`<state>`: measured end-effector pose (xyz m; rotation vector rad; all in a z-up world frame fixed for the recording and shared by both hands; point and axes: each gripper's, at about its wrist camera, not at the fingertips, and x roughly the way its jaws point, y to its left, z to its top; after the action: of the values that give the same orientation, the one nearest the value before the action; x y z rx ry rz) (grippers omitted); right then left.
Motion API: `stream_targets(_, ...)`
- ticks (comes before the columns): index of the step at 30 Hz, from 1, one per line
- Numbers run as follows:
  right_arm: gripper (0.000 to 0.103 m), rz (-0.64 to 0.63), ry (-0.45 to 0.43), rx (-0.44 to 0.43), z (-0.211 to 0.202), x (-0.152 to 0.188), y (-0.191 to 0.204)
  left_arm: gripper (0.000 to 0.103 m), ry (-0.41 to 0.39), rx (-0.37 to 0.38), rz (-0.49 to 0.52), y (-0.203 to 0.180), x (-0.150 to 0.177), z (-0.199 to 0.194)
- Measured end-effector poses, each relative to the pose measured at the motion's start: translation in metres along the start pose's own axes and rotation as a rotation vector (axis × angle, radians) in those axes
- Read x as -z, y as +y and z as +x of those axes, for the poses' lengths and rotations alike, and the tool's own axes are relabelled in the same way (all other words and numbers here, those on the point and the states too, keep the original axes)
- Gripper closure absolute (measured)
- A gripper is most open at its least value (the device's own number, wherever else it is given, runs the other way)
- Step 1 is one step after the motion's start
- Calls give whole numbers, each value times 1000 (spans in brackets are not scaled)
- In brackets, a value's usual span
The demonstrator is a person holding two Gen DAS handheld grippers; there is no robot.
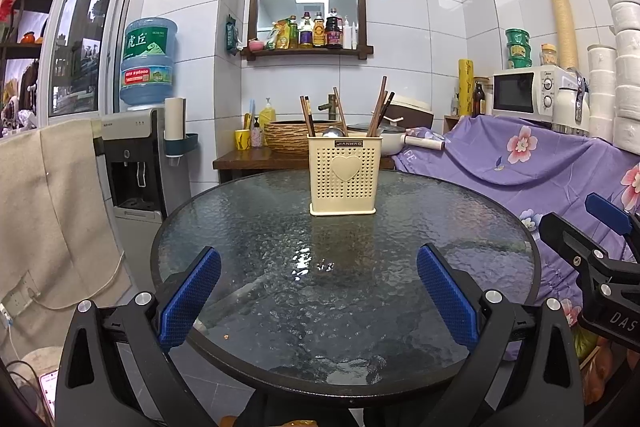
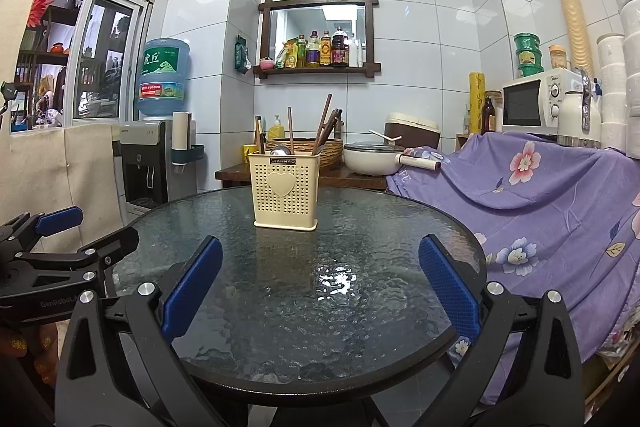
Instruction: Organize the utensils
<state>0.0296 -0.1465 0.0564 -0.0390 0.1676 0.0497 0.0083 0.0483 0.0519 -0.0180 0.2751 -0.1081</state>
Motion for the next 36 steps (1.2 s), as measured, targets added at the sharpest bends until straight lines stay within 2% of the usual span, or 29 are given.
stream_targets(24,6,5,4,6,1,1,-2,7,10,11,-2,0,-2,2)
stream_targets(29,6,6,5,6,1,1,-1,6,18,26,-29,2,-2,3)
stream_targets(36,6,5,5,5,1,1,-2,7,36,5,-13,-2,-2,6)
